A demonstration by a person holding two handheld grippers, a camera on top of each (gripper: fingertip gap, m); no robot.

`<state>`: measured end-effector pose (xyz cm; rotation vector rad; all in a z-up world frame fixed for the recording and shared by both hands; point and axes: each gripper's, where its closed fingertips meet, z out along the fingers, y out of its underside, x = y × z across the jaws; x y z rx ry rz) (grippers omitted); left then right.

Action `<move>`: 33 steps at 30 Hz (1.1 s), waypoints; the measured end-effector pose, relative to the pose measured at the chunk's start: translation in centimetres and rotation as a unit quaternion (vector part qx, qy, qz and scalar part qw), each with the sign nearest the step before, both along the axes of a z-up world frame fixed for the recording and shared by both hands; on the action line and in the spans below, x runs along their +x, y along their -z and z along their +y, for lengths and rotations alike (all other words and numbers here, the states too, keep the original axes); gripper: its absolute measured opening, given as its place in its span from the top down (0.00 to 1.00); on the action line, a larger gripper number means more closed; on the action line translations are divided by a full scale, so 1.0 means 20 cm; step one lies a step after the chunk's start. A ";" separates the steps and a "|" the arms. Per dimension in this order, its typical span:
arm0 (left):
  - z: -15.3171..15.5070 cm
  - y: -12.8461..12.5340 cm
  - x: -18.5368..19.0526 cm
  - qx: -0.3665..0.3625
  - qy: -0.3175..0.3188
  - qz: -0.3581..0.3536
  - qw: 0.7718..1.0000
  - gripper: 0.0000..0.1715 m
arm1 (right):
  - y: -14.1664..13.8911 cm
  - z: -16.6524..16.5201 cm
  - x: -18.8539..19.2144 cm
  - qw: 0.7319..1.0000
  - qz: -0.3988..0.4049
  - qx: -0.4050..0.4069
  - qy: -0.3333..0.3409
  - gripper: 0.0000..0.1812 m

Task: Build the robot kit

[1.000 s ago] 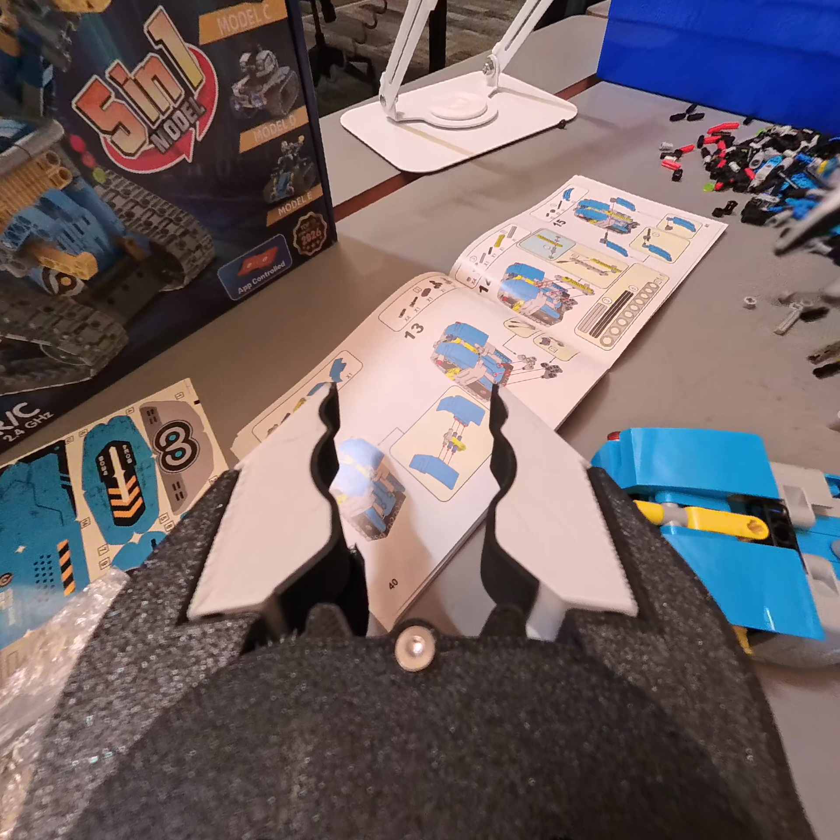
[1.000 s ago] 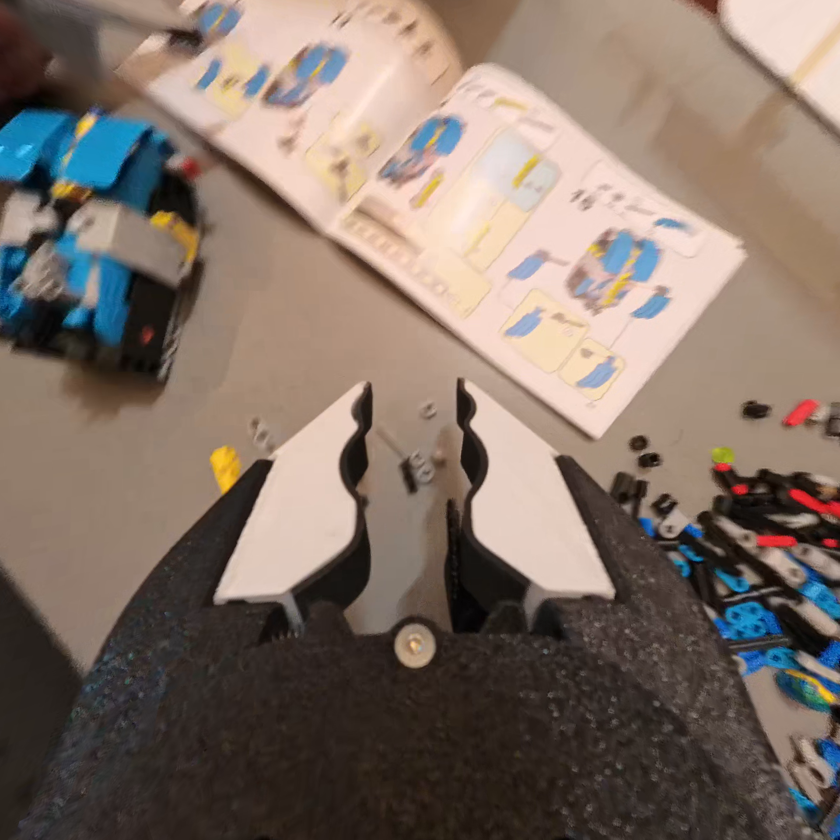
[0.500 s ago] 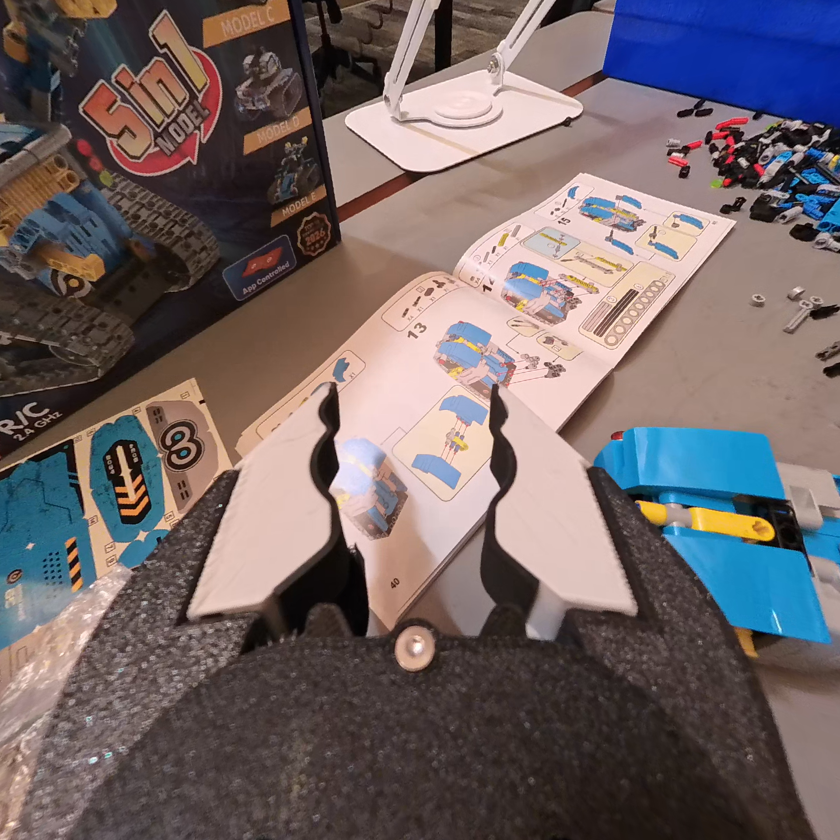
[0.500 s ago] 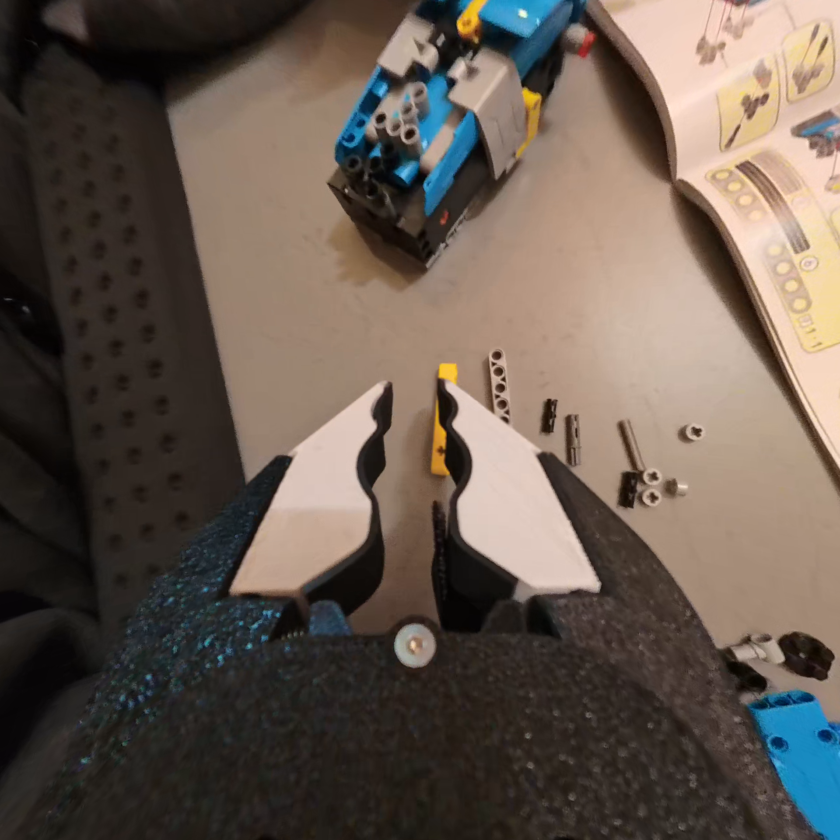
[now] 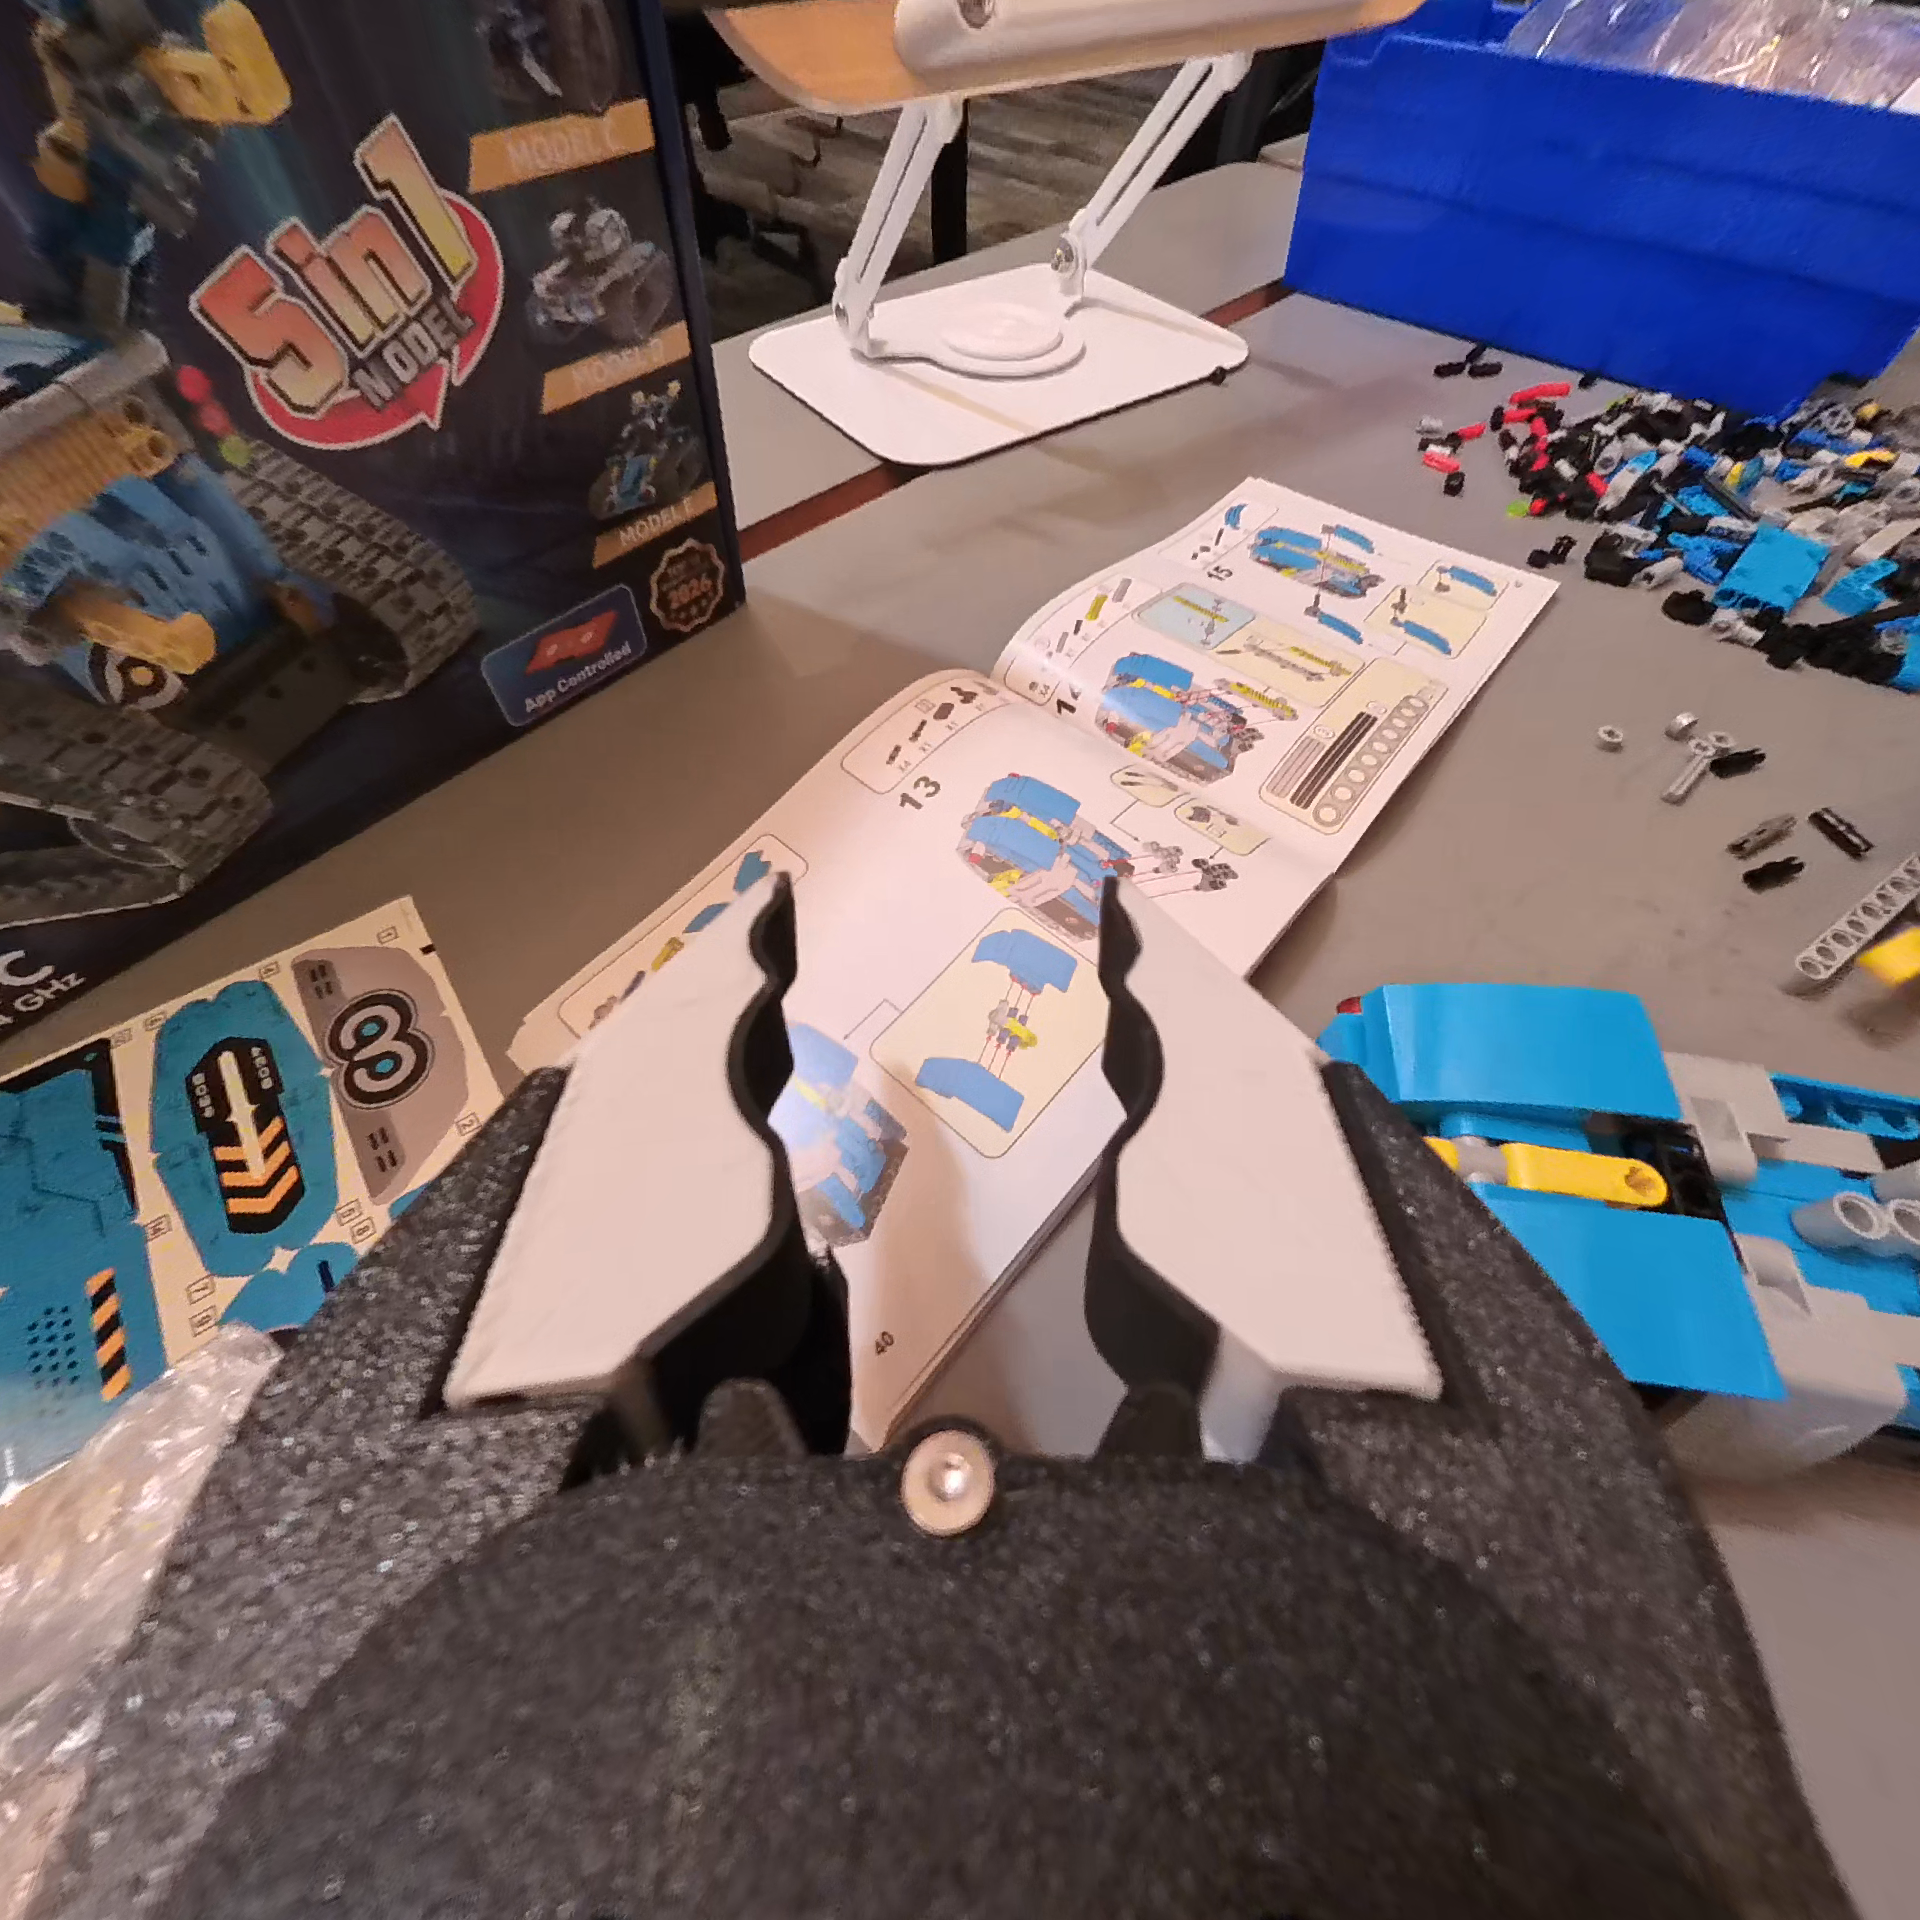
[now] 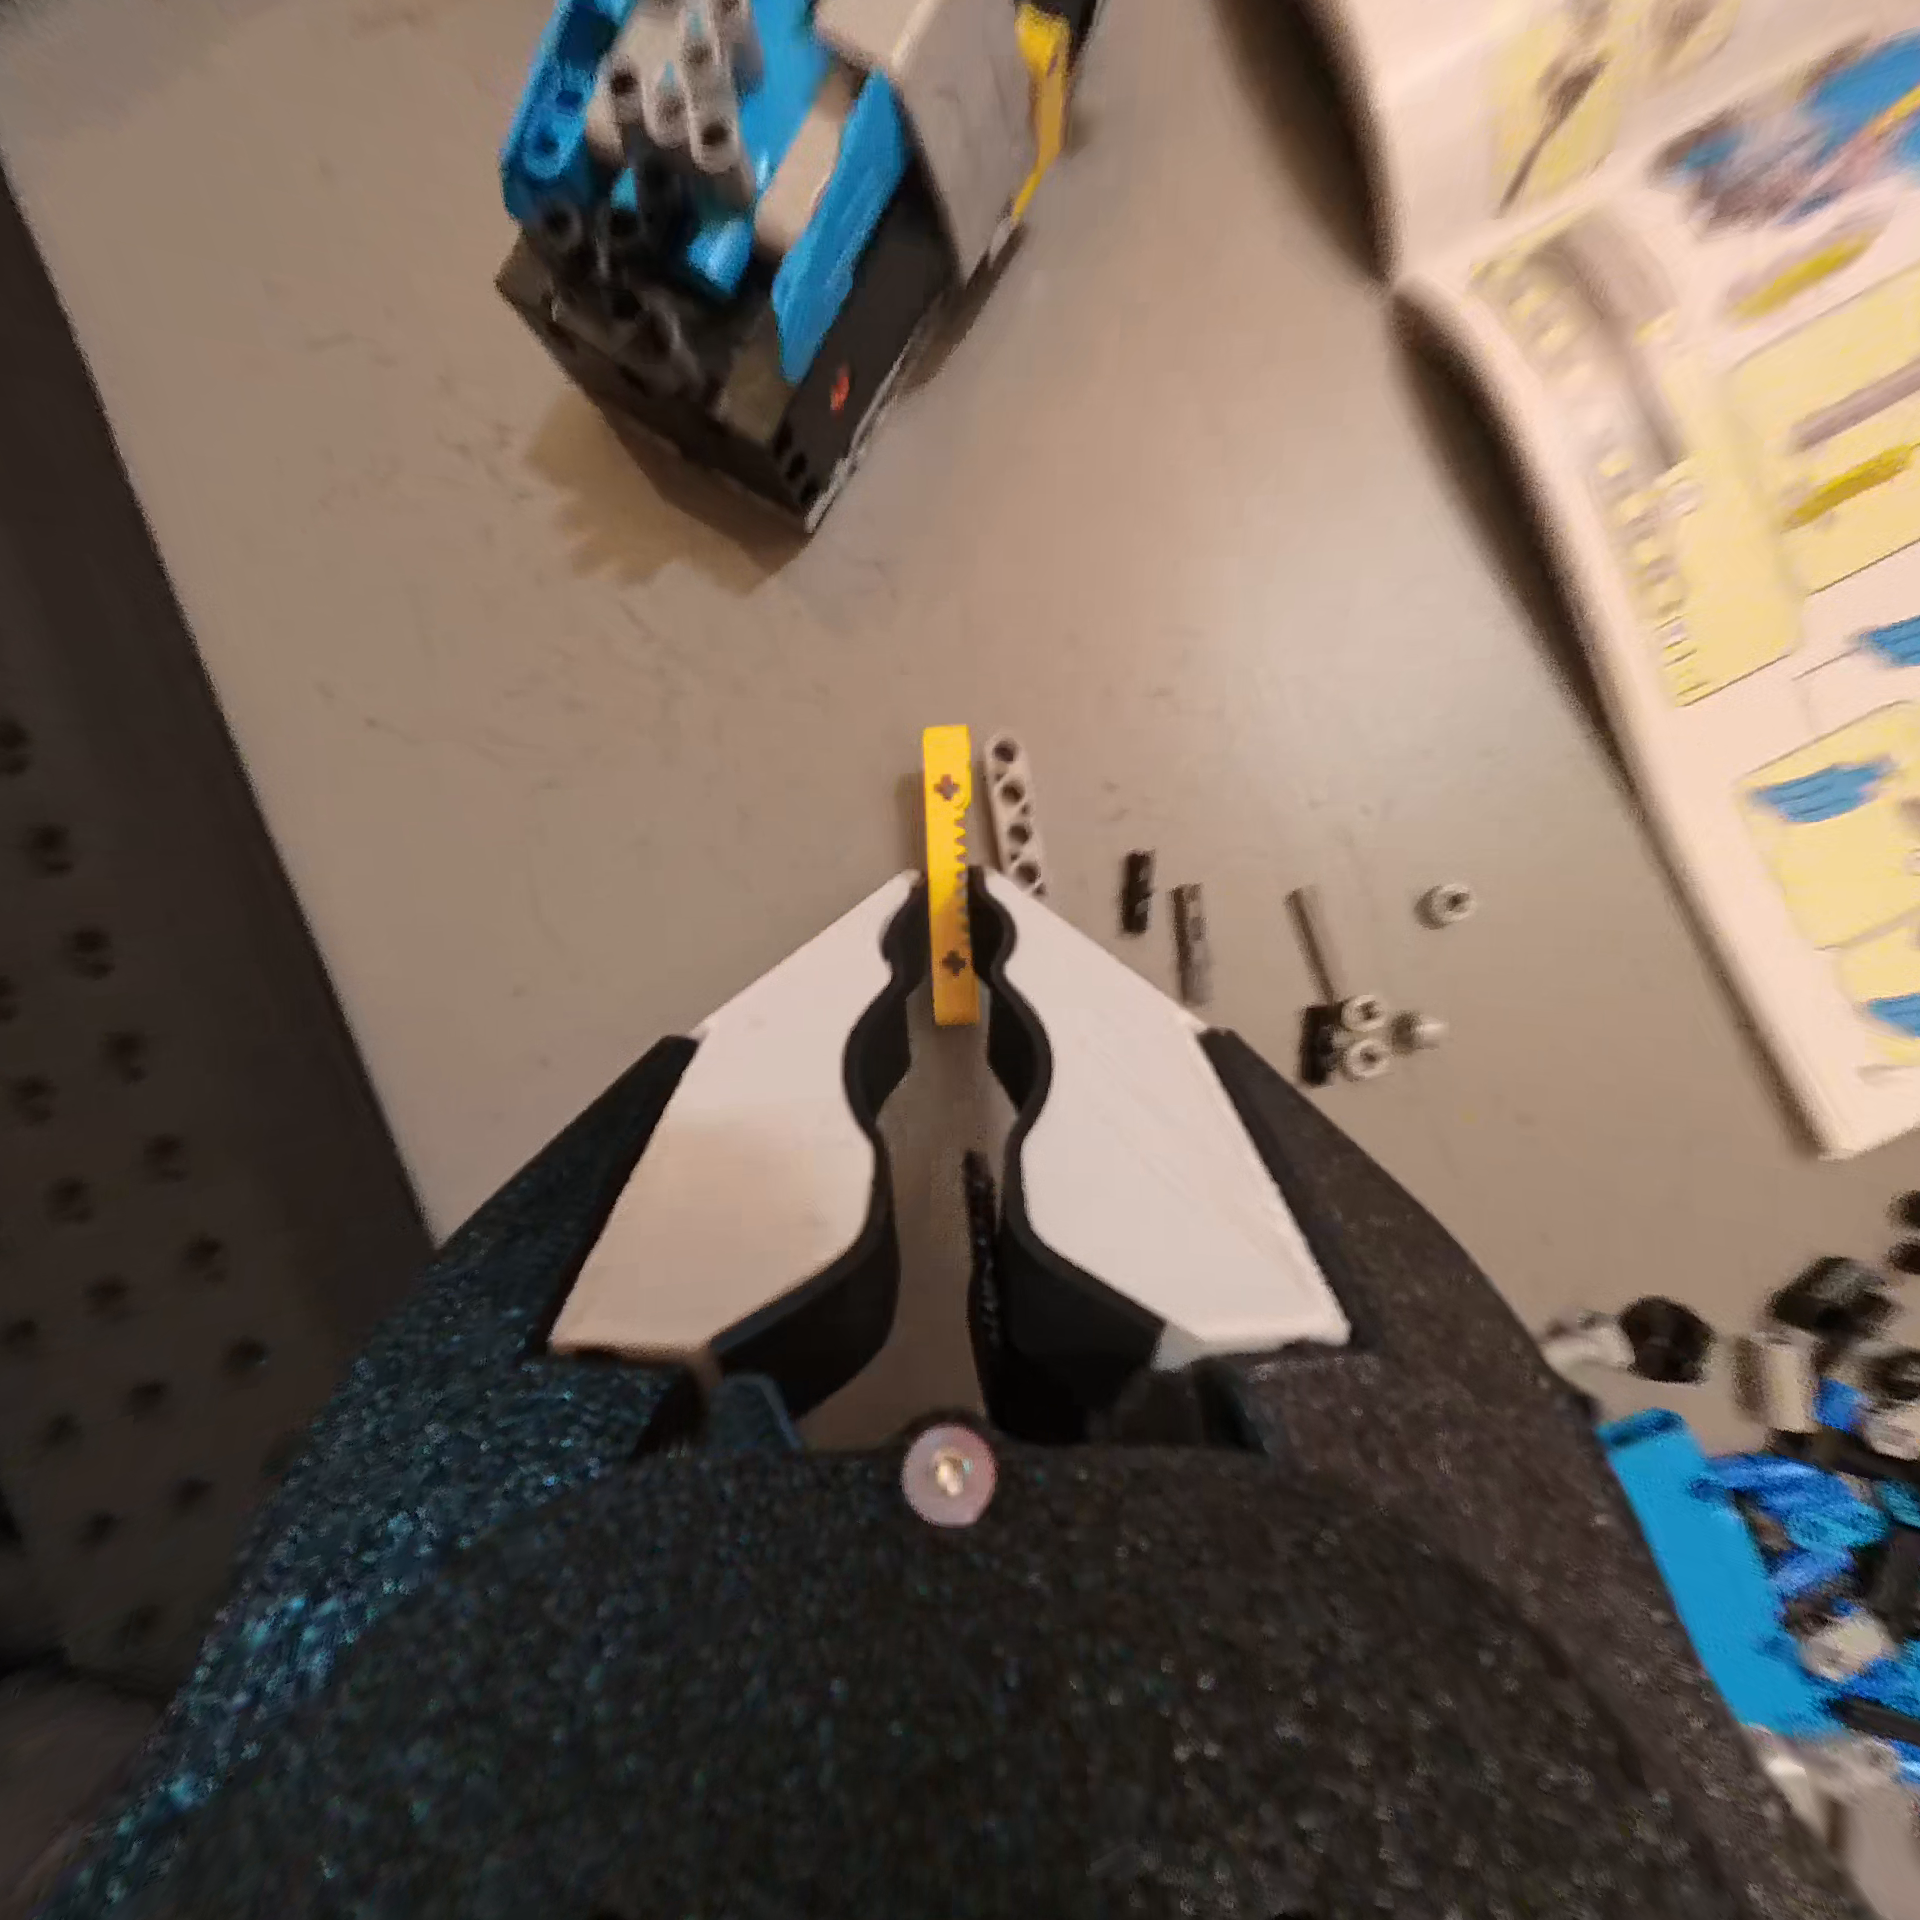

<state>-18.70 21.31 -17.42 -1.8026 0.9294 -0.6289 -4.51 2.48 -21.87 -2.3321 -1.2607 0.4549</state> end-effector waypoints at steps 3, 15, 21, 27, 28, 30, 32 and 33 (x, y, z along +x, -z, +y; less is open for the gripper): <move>0.01 0.00 0.00 -0.003 -0.003 -0.002 1.000 0.66 | -0.18 0.14 0.01 0.982 -0.043 0.185 0.006 0.96; -0.02 -0.09 0.00 0.028 0.003 -0.042 0.999 0.66 | -0.52 0.27 -0.03 0.711 -0.328 0.621 -0.038 0.97; -0.45 -0.42 0.14 0.096 0.185 -0.154 0.966 0.68 | -0.54 0.25 -0.18 0.680 -0.321 0.656 -0.064 0.97; -0.74 -0.28 0.28 0.074 0.305 -0.099 0.944 0.75 | -0.56 0.19 -0.36 0.663 -0.290 0.685 -0.085 0.97; -0.74 -0.27 0.29 0.081 0.305 -0.091 0.945 0.77 | -0.56 0.18 -0.38 0.660 -0.287 0.689 -0.087 0.97; -0.74 -0.26 0.29 0.096 0.301 -0.085 0.945 0.81 | -0.55 0.17 -0.39 0.663 -0.282 0.687 -0.092 0.97; -0.75 -0.28 0.29 0.099 0.303 -0.092 0.943 0.84 | -0.54 0.18 -0.39 0.665 -0.285 0.683 -0.097 0.97; -0.75 -0.27 0.29 0.098 0.306 -0.093 0.943 0.85 | -0.53 0.18 -0.39 0.665 -0.286 0.683 -0.096 0.97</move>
